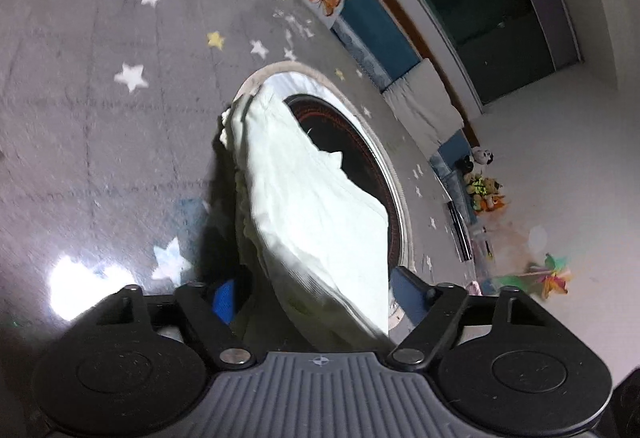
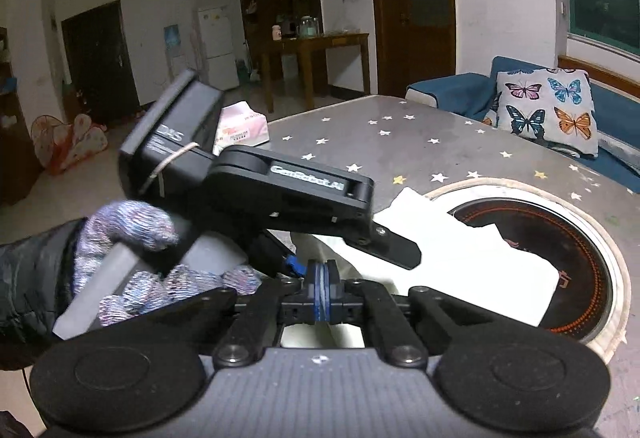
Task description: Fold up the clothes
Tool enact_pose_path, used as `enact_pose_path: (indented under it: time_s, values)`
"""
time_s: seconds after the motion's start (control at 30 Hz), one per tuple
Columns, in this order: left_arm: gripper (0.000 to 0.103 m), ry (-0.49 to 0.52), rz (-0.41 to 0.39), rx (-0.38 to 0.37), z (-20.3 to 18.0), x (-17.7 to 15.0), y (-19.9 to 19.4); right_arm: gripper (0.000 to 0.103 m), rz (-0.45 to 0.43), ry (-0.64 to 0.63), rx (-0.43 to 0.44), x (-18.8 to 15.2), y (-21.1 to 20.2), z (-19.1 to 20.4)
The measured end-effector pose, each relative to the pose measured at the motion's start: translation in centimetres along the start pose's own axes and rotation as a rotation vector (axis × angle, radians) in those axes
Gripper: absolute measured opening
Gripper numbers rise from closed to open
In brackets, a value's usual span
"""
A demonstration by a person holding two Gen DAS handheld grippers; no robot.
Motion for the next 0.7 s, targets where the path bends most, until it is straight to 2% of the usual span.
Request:
enact_pose_path:
  time_s: [0.03, 0.13, 0.2, 0.27, 0.33, 0.37, 0.4, 0.53, 0.57, 0.63, 0.67, 0.7]
  values:
    - [0.064, -0.008, -0.002, 0.007, 0.3, 0.0, 0.1, 0.002, 0.004, -0.001, -0.002, -0.1, 0.1, 0.0]
    - [0.063, -0.015, -0.006, 0.011, 0.9, 0.1, -0.6, 0.002, 0.019, 0.008, 0.001, -0.7, 0.2, -0.1]
    - [0.064, 0.005, -0.030, 0.039, 1.1, 0.5, -1.4, 0.012, 0.034, -0.009, -0.006, -1.2, 0.5, 0.0]
    - [0.065, 0.021, -0.049, 0.062, 1.2, 1.0, -2.1, 0.015, 0.052, -0.068, -0.021, -1.8, 1.1, 0.6]
    - [0.069, 0.026, -0.063, 0.074, 1.3, 1.3, -2.6, 0.023, 0.076, -0.143, -0.027, -2.5, 2.0, 1.7]
    - [0.070, 0.031, -0.070, 0.080, 1.3, 1.4, -2.9, 0.036, 0.088, -0.181, -0.028, -2.8, 2.6, 2.2]
    - [0.073, 0.035, -0.074, 0.086, 1.4, 1.5, -3.1, 0.043, 0.104, -0.234, -0.031, -3.3, 3.5, 2.9]
    - [0.081, 0.045, -0.075, 0.097, 1.6, 1.5, -3.4, 0.038, 0.153, -0.367, -0.083, -5.1, 5.8, 4.4]
    - [0.082, 0.046, -0.073, 0.098, 1.6, 1.4, -3.4, 0.027, 0.162, -0.371, -0.093, -5.3, 6.1, 4.4]
    - [0.086, 0.036, -0.066, 0.097, 1.8, 1.3, -3.2, 0.018, 0.160, -0.353, -0.101, -5.3, 6.4, 4.2]
    - [0.086, 0.030, -0.062, 0.093, 1.9, 1.2, -3.0, 0.009, 0.153, -0.317, -0.089, -5.0, 6.1, 3.9]
    - [0.086, 0.025, -0.060, 0.087, 1.9, 1.2, -2.9, 0.006, 0.146, -0.282, -0.077, -4.7, 5.9, 3.6]
Point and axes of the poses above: each gripper's, at about its wrist camera, not at the fingertips, and y roughly the way its jaws point, z to its left, x to its top, the point moved 8 cm from there along y, roughly the way its jaws point, and after that the axes turned 2 degrees about y, right-handed, at the moved point
